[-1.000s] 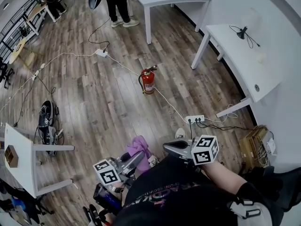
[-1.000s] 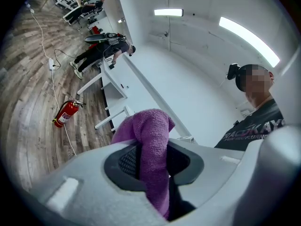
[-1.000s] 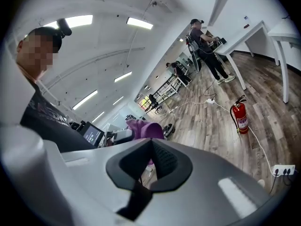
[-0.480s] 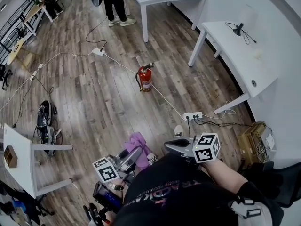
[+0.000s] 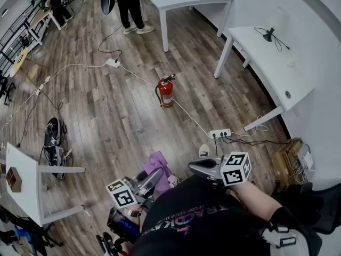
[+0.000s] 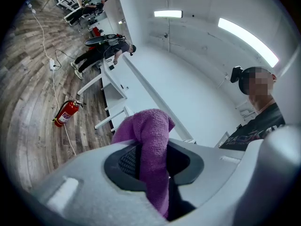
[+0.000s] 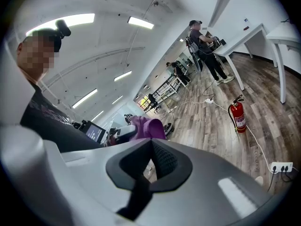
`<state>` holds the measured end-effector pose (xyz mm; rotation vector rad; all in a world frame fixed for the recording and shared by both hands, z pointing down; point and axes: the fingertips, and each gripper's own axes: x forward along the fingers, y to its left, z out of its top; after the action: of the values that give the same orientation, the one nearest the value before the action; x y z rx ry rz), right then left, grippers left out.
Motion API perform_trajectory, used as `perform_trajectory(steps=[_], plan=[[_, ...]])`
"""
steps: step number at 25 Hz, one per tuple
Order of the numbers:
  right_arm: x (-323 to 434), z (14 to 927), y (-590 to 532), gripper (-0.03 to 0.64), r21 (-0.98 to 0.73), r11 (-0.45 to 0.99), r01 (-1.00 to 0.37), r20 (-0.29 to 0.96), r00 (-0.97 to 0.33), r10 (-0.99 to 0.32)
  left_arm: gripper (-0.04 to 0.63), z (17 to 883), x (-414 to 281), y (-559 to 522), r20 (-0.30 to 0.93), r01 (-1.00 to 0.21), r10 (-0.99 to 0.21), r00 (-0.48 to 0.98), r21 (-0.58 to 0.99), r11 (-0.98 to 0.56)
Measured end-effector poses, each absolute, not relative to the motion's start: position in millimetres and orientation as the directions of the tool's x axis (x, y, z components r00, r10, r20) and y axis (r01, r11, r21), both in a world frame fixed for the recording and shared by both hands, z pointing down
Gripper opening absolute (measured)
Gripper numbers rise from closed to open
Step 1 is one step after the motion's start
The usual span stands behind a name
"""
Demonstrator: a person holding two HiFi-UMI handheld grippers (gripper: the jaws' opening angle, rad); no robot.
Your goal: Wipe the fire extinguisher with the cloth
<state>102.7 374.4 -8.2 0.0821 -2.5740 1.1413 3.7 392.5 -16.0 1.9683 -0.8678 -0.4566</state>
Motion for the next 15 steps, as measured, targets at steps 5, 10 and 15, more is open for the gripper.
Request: perform_trajectory(steps=[5,10,15], plan=[[99.1,-5.0,378.2,0.003,-0.719,0.673,-0.176,0.316,-0.944,0.090,0.092,-12.0,-0.6,398.6,0.011,-0.376,-0.743,0.669,0.867,-0.326],[92.2,-5.2,383.5,0.003,-0.710,0.684,-0.165,0.325,-0.939,0.111,0.092,-11.6,-9.2,402.0,0.005,-0.376,-0.759,0.651,0.871,-0.316],[90.8,-4.9,382.3,0.002,-0.706,0.690,-0.161,0.328,-0.937,0.117,0.092,-11.2,-8.6,400.4,0.000,-0.372,-0.760,0.650,0.873,-0.317]])
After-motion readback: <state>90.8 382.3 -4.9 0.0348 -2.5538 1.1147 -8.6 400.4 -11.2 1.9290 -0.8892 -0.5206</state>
